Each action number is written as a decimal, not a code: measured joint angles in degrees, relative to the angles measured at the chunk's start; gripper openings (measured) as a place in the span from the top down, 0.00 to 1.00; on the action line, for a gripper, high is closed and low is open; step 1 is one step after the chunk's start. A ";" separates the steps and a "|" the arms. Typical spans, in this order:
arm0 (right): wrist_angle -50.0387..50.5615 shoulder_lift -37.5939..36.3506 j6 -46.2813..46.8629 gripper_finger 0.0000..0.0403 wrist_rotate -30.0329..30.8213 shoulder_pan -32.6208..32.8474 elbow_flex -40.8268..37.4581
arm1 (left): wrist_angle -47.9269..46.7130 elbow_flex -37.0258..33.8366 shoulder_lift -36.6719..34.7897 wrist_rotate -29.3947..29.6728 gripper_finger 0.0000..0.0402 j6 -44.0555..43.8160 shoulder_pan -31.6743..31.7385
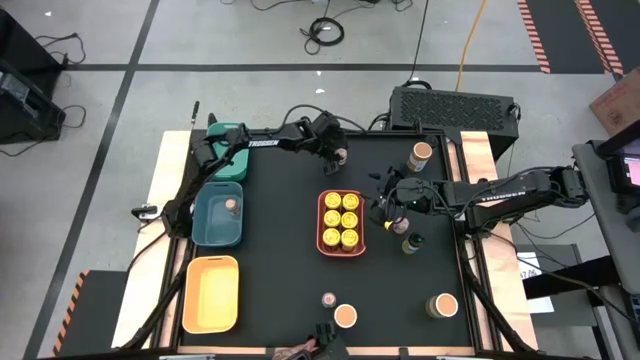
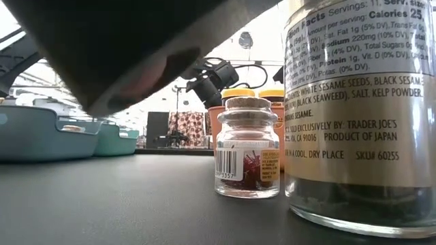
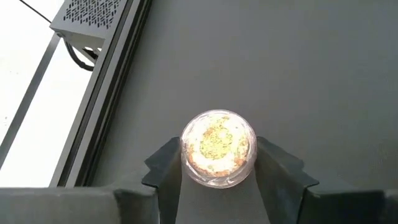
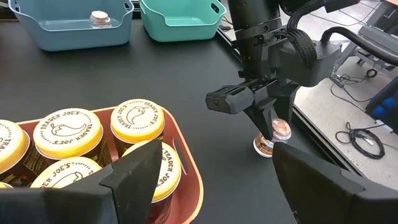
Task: Sort spices by type
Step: Put the brown seasoning bottle in the blue bin
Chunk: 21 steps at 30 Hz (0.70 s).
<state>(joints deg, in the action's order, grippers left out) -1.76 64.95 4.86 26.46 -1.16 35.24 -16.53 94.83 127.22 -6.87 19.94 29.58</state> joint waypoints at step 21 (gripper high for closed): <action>-0.15 0.02 -0.29 0.26 0.01 0.02 0.00 | -27.24 0.39 -22.08 -3.06 0.58 1.48 -0.71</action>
<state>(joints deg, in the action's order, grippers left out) -1.91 64.97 4.57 26.47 -1.15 35.24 -43.76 95.22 105.14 -9.93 21.42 28.88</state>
